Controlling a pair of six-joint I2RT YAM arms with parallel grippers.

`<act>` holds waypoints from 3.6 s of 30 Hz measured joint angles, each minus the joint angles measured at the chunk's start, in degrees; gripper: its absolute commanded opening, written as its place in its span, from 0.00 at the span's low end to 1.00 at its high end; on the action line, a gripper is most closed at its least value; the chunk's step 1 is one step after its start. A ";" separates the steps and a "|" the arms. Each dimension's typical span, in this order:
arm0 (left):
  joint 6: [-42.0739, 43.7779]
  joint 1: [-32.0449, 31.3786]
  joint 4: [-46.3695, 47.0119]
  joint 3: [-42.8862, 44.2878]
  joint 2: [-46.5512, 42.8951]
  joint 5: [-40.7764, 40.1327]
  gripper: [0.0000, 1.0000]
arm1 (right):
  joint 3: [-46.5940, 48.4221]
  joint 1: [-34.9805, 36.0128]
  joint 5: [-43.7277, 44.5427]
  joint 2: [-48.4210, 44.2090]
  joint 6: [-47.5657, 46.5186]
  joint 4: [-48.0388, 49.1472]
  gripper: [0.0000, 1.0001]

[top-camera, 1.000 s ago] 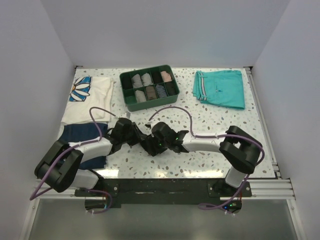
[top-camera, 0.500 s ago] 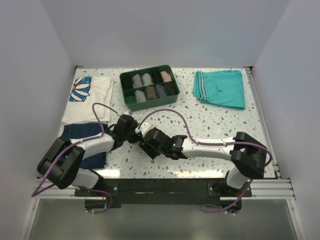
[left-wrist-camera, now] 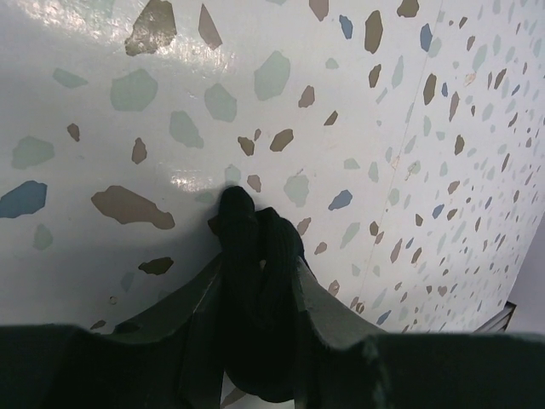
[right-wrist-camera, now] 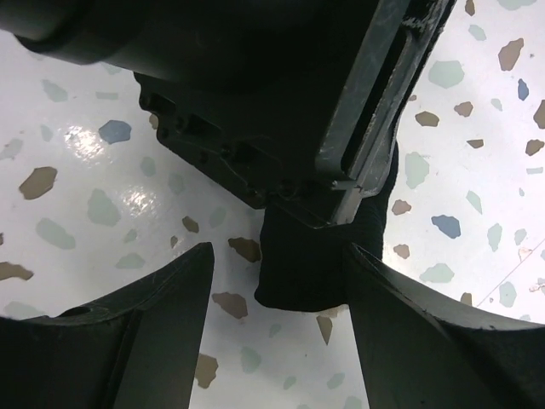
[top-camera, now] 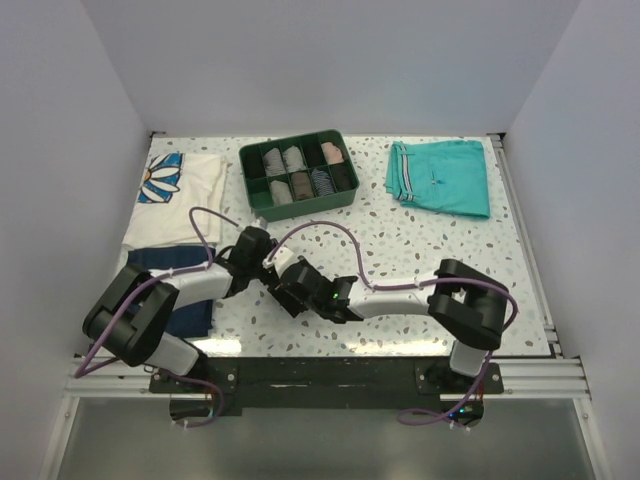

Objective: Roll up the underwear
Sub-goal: Roll the underwear to the center of the board, then pick up the underwear from the center of the board, then place the underwear in the storage box.

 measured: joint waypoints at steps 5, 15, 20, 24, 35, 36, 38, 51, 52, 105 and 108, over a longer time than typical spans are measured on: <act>-0.26 0.50 0.11 0.00 0.24 0.72 0.01 | 0.00 0.63 2.45 1.86 -0.13 1.33 0.62; -0.37 2.43 0.39 -0.02 0.52 2.91 0.01 | -0.02 1.05 7.63 4.46 1.79 3.13 0.54; -0.33 3.32 0.94 -0.39 0.52 3.69 0.01 | 0.04 1.14 9.81 5.42 3.91 4.02 0.43; -0.33 3.87 1.90 -1.20 0.24 4.28 0.02 | 0.04 1.05 10.88 5.73 5.70 4.11 0.28; 0.46 6.29 1.36 -3.06 -2.78 4.48 0.29 | -0.63 1.01 9.51 6.40 9.79 7.37 0.00; 0.85 6.51 0.85 -3.06 -3.08 4.48 0.33 | -0.68 1.01 9.18 6.40 10.12 7.65 0.00; 1.66 6.99 -0.50 -3.06 -4.02 4.44 0.47 | -0.94 0.94 8.20 6.36 10.62 8.48 0.00; 7.19 10.67 -12.52 2.58 -13.55 -2.08 0.66 | -3.67 -0.42 6.21 2.34 14.34 6.25 0.00; 7.43 10.82 -13.18 3.04 -13.88 -2.67 0.66 | -3.82 -0.50 6.19 1.73 14.43 5.18 0.00; 26.03 33.73 -31.71 8.44 -22.49 6.36 0.68 | 86.38 -18.60 7.10 39.63 0.15 -44.96 0.00; 26.62 33.99 -31.54 8.22 -21.75 7.28 0.68 | 86.66 -19.08 7.23 39.87 -1.07 -44.83 0.00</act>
